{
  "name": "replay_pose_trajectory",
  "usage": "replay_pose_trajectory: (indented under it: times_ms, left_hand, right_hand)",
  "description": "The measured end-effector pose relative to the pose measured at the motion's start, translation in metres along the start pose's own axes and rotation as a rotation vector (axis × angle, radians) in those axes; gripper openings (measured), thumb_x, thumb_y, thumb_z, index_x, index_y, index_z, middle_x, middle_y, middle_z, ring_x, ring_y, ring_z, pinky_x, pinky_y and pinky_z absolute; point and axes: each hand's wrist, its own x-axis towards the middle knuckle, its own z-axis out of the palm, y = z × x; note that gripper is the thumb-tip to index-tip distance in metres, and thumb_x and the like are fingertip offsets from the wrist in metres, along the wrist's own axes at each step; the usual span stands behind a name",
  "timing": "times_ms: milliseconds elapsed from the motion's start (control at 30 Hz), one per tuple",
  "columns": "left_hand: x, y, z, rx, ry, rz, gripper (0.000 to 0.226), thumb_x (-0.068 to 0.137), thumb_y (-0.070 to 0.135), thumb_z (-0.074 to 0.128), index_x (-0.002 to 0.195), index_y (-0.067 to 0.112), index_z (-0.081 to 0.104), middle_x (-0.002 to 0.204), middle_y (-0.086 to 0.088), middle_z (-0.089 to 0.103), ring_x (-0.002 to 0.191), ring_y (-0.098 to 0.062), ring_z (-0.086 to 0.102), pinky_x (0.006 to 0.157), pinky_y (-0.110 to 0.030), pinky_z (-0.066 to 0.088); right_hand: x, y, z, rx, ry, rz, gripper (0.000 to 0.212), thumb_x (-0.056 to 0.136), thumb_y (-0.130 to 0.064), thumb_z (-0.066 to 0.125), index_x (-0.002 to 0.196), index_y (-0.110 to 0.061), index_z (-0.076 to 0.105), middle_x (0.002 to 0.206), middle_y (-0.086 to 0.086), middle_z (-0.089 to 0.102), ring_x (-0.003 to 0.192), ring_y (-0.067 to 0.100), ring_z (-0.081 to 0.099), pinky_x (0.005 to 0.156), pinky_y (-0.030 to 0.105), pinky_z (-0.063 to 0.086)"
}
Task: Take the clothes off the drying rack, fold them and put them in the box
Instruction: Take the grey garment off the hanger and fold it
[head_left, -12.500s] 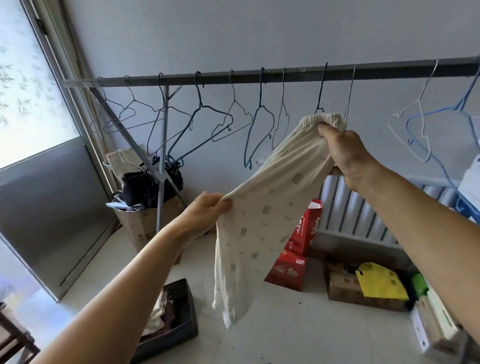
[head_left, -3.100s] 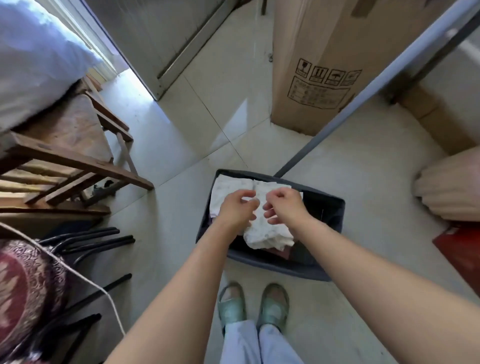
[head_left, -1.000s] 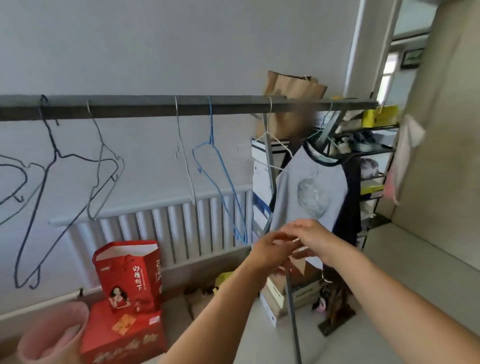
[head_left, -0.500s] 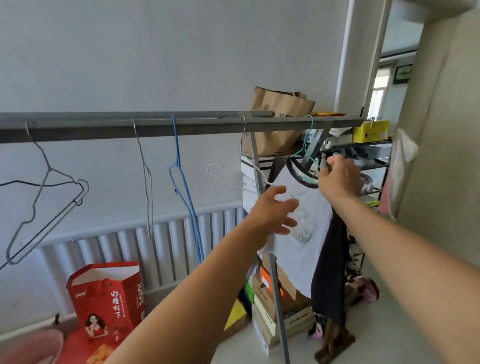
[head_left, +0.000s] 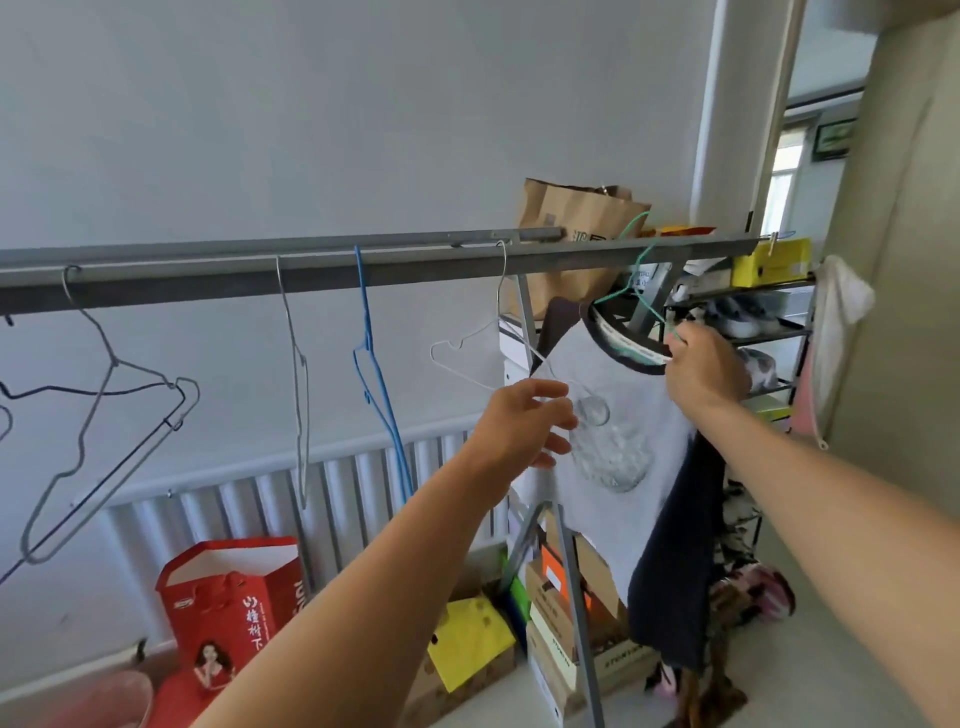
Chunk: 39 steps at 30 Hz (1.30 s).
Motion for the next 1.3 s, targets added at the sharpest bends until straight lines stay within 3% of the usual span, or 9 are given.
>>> replay_pose_trajectory:
  times_ms: [200, 367, 600, 667, 733, 833, 967, 1100, 1300]
  left_hand:
    - [-0.008, -0.005, 0.014, 0.054, -0.114, 0.013, 0.027, 0.101, 0.015, 0.05, 0.123, 0.005, 0.062, 0.091, -0.006, 0.071, 0.068, -0.016, 0.064, 0.064, -0.026, 0.055]
    - [-0.015, -0.027, 0.028, 0.355, -0.356, -0.156, 0.051, 0.099, 0.03, 0.055, 0.145, 0.013, 0.044, 0.144, -0.009, 0.05, 0.115, -0.02, 0.056, 0.094, -0.03, 0.048]
    - [-0.026, -0.09, 0.018, 0.613, -0.107, -0.208, 0.073, 0.097, 0.034, 0.055, 0.156, 0.02, 0.015, 0.161, -0.008, 0.017, 0.148, -0.029, 0.017, 0.119, -0.044, 0.019]
    - [-0.031, -0.102, 0.013, 0.491, -0.071, -0.181, 0.062, 0.098, 0.033, 0.055, 0.153, 0.024, 0.028, 0.155, -0.008, 0.036, 0.14, -0.026, 0.036, 0.116, -0.044, 0.03]
    - [-0.037, -0.109, 0.011, 0.362, -0.01, -0.124, 0.039, 0.098, 0.029, 0.057, 0.136, 0.023, 0.054, 0.125, -0.007, 0.065, 0.105, -0.021, 0.063, 0.096, -0.036, 0.05]
    - [-0.044, -0.111, 0.007, 0.308, 0.071, -0.056, 0.014, 0.096, 0.021, 0.061, 0.101, 0.016, 0.073, 0.09, -0.003, 0.074, 0.083, -0.02, 0.069, 0.078, -0.033, 0.056]
    - [-0.052, -0.111, -0.004, 0.389, 0.111, 0.004, 0.015, 0.097, 0.02, 0.059, 0.083, 0.021, 0.067, 0.076, 0.009, 0.066, 0.07, -0.009, 0.06, 0.06, -0.017, 0.045]
    - [-0.059, -0.104, -0.005, 0.443, 0.228, 0.107, 0.016, 0.098, 0.022, 0.055, 0.085, 0.019, 0.064, 0.078, 0.006, 0.065, 0.07, -0.01, 0.059, 0.06, -0.019, 0.042]
    - [-0.063, -0.09, -0.001, 0.44, 0.275, 0.208, 0.02, 0.102, 0.029, 0.047, 0.089, 0.016, 0.054, 0.078, 0.0, 0.063, 0.074, -0.024, 0.059, 0.07, -0.043, 0.049]
  right_hand:
    - [0.006, 0.01, -0.025, 0.046, -0.046, -0.108, 0.018, 0.096, -0.02, 0.043, 0.092, -0.014, 0.06, 0.088, 0.009, 0.058, 0.084, 0.036, 0.052, 0.066, 0.038, 0.038]
    - [-0.007, 0.035, -0.037, 0.032, -0.31, -0.233, 0.023, 0.097, -0.028, 0.052, 0.086, -0.013, 0.066, 0.075, 0.004, 0.059, 0.075, 0.025, 0.054, 0.062, 0.035, 0.035]
    - [-0.05, 0.06, -0.055, 0.009, -0.738, -0.354, 0.024, 0.095, -0.018, 0.06, 0.079, -0.033, 0.069, 0.091, -0.007, 0.071, 0.09, 0.012, 0.063, 0.085, 0.032, 0.046]
    - [-0.063, 0.064, -0.055, 0.063, -0.772, -0.369, 0.024, 0.095, -0.016, 0.061, 0.08, -0.032, 0.07, 0.091, -0.008, 0.071, 0.09, 0.009, 0.063, 0.081, 0.025, 0.044]
    - [-0.073, 0.071, -0.051, 0.111, -0.773, -0.366, 0.02, 0.094, -0.016, 0.062, 0.082, -0.028, 0.073, 0.09, -0.001, 0.072, 0.09, 0.017, 0.064, 0.082, 0.03, 0.044]
    - [-0.086, 0.077, -0.045, 0.16, -0.775, -0.349, 0.019, 0.094, -0.017, 0.062, 0.083, -0.028, 0.073, 0.091, -0.001, 0.072, 0.092, 0.018, 0.064, 0.083, 0.031, 0.044]
    - [-0.102, 0.08, -0.038, 0.216, -0.772, -0.311, 0.018, 0.094, -0.021, 0.063, 0.084, -0.033, 0.072, 0.095, -0.005, 0.07, 0.096, 0.01, 0.06, 0.087, 0.031, 0.042]
    - [-0.122, 0.067, -0.029, 0.218, -0.821, -0.351, 0.021, 0.095, -0.02, 0.061, 0.083, -0.034, 0.071, 0.09, -0.009, 0.07, 0.087, 0.0, 0.061, 0.079, 0.028, 0.045]
    - [-0.145, 0.042, -0.013, 0.367, -0.817, -0.352, 0.014, 0.094, -0.022, 0.062, 0.091, -0.024, 0.075, 0.091, -0.001, 0.072, 0.091, 0.014, 0.065, 0.081, 0.03, 0.048]
